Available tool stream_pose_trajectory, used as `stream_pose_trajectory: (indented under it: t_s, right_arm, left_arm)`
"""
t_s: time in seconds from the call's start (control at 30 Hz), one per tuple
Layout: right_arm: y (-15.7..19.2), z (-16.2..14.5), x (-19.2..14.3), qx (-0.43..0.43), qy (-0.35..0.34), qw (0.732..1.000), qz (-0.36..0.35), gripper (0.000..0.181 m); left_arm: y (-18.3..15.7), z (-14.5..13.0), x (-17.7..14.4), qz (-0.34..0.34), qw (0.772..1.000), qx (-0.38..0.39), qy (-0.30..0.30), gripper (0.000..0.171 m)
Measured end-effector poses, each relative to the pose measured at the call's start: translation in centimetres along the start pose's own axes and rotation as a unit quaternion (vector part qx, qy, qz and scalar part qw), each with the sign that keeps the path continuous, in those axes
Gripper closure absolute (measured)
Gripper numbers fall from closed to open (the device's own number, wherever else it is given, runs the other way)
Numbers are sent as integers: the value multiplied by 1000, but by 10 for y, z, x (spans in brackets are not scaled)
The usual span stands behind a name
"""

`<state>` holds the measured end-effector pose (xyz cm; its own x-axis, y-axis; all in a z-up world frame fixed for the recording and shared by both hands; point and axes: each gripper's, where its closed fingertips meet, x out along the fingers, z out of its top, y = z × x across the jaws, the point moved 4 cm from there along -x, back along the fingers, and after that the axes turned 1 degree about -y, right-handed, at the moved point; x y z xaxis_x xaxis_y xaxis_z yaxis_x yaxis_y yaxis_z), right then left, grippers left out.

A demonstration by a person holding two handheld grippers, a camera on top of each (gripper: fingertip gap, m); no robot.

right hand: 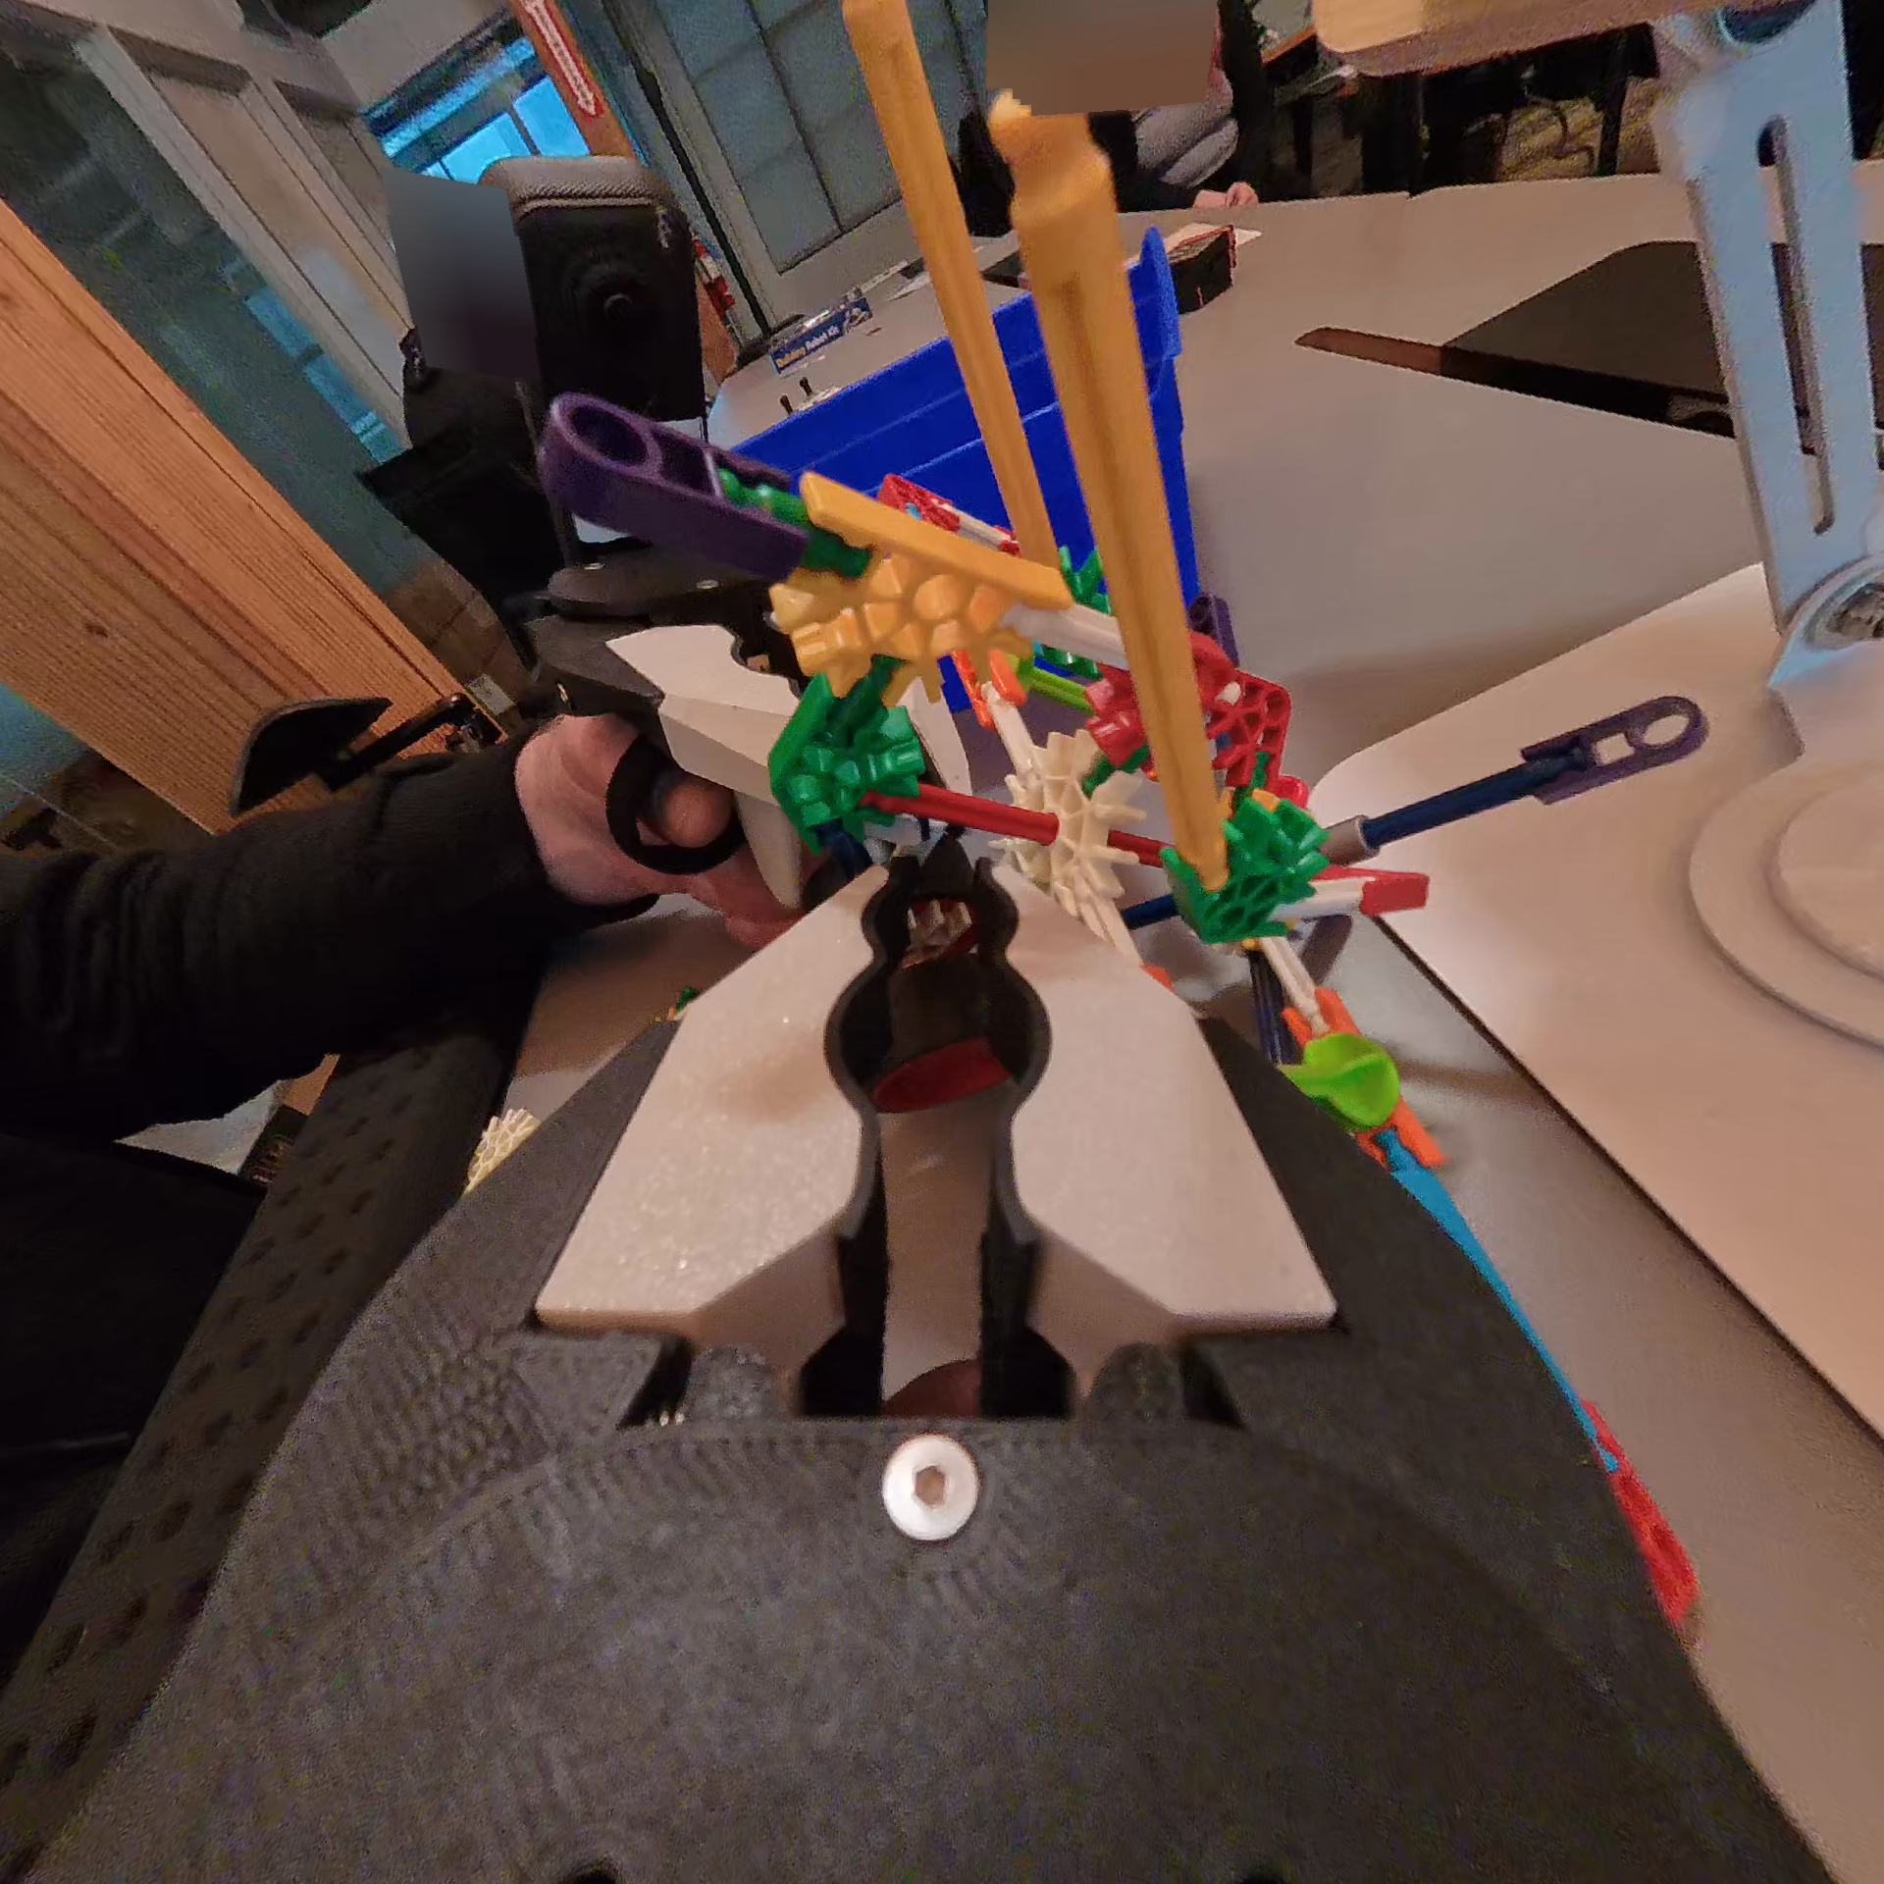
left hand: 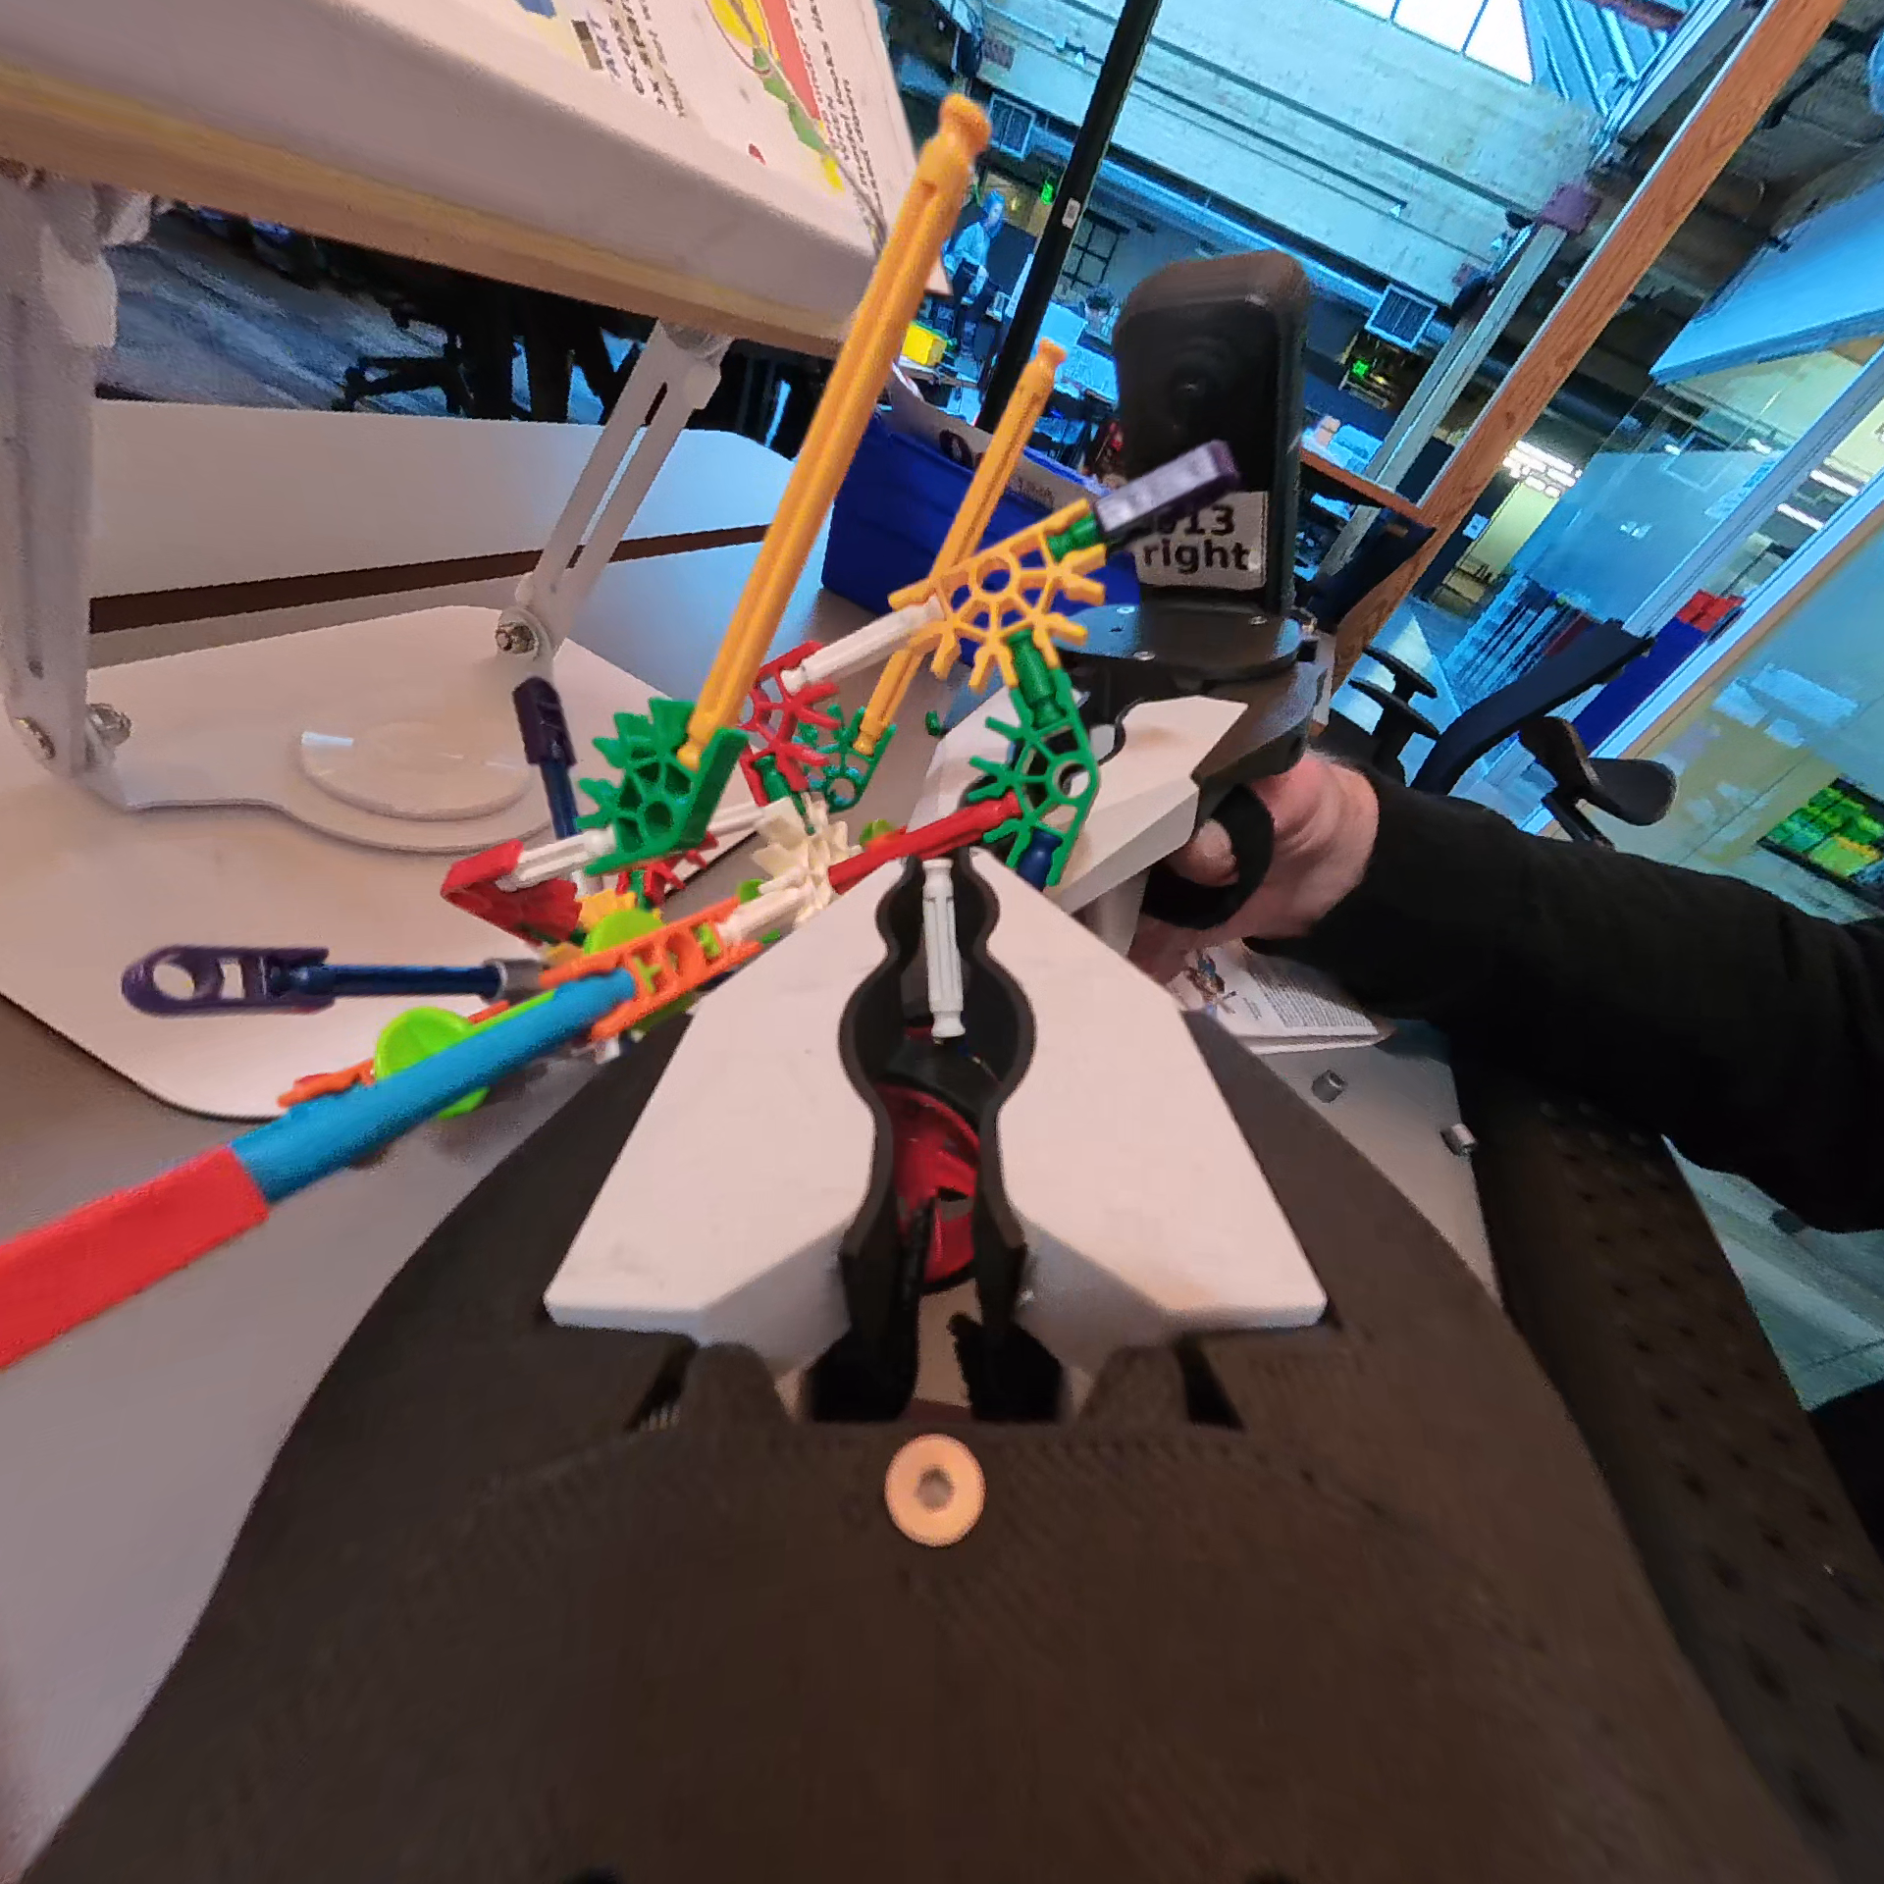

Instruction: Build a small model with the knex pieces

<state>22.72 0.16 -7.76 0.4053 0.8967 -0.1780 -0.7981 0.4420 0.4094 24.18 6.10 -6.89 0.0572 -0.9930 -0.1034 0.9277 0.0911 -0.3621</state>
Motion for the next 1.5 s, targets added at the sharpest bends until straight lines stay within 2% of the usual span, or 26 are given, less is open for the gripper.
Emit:
stream_pose_trajectory:
  t_s: [0.47,0.9,1.03,1.5]
  right_arm:
    - [-2,5,-4,77,-33,996,35,179]
    - [-10,1,-3,82,-26,996,19,170]
    - [-10,-3,-1,84,-13,996,16,174]
    - [-11,5,-4,80,-49,996,7,172]
  left_arm:
    - [2,3,5,-16,996,-68,-52,168]
    - [8,-2,7,5,994,-98,-55,168]
    - [11,-2,7,21,993,-103,-55,168]
    - [8,0,10,10,987,-131,-89,168]
